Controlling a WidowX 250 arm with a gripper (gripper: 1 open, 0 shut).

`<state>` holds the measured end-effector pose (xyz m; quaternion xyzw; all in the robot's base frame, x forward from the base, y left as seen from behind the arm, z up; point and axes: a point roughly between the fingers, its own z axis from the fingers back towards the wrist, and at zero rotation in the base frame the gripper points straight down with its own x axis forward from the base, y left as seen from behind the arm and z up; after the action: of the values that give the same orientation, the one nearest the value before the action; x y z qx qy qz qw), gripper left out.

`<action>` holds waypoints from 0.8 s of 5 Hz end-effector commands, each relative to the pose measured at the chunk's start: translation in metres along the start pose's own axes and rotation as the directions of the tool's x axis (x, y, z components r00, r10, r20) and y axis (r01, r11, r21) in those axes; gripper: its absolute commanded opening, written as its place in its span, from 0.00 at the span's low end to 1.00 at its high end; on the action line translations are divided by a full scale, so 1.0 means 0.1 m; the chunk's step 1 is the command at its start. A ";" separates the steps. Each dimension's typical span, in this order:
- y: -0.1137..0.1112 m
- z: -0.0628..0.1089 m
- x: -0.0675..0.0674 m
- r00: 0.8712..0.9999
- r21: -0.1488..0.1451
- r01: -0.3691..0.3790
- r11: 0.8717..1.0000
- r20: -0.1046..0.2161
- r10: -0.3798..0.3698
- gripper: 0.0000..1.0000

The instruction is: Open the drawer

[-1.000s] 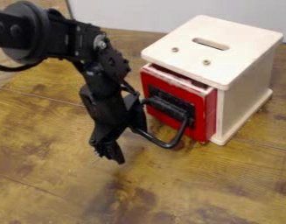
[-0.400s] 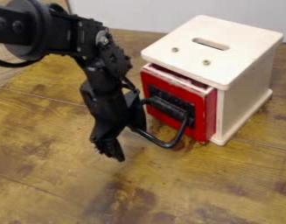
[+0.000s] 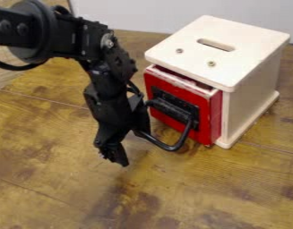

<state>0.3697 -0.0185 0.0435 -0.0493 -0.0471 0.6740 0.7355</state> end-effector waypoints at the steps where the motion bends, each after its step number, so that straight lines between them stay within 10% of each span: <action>1: -0.13 0.18 0.15 0.998 -0.057 -0.040 0.998 0.036 0.042 1.00; 4: -0.14 0.19 0.17 0.997 -0.045 -0.061 0.997 0.054 0.064 1.00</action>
<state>0.3698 -0.0158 0.0437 -0.0344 -0.0461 0.6821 0.7290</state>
